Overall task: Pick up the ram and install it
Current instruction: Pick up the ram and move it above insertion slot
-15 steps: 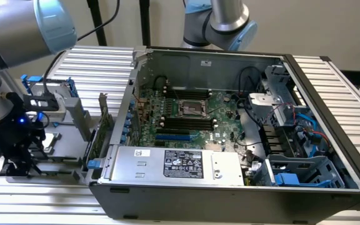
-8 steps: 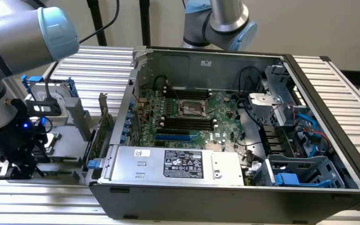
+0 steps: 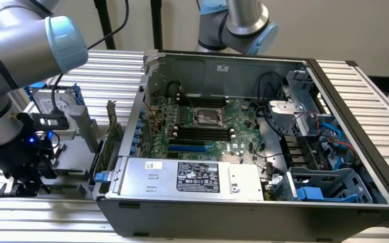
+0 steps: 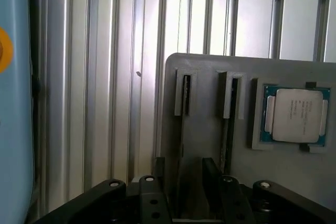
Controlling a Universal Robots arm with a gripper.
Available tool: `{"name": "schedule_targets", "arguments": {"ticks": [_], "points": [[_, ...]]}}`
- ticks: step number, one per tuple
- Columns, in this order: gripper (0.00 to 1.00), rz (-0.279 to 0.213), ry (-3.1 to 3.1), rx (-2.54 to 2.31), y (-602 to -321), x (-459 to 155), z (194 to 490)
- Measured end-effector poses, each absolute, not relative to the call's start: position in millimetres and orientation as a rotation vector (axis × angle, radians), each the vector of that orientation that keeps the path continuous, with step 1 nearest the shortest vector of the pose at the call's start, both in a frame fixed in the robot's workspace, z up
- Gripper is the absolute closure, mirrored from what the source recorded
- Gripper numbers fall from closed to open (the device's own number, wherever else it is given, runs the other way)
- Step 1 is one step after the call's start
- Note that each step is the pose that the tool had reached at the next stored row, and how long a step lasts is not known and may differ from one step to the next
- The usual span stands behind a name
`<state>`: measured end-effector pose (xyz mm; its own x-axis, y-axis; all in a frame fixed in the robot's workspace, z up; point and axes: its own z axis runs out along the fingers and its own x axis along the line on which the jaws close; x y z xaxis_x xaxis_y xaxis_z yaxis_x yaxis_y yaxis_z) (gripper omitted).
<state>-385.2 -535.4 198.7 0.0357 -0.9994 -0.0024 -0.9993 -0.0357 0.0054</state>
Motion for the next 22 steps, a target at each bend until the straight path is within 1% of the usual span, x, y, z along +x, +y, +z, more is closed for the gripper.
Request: {"name": "schedule_targets", "arguments": {"ticks": [13,15,16,21,22], "points": [[0.58,-0.009,-2.226,2.214,-537.5,-381.2,197.4],[0.60,-0.009,-2.229,2.211,-537.5,-381.1,197.1],[0.67,-0.009,-2.231,2.209,-537.5,-381.0,197.0],[0.67,-0.009,-2.234,2.206,-537.6,-381.1,195.1],[0.69,-0.009,-2.234,2.206,-537.6,-381.3,194.7]]}}
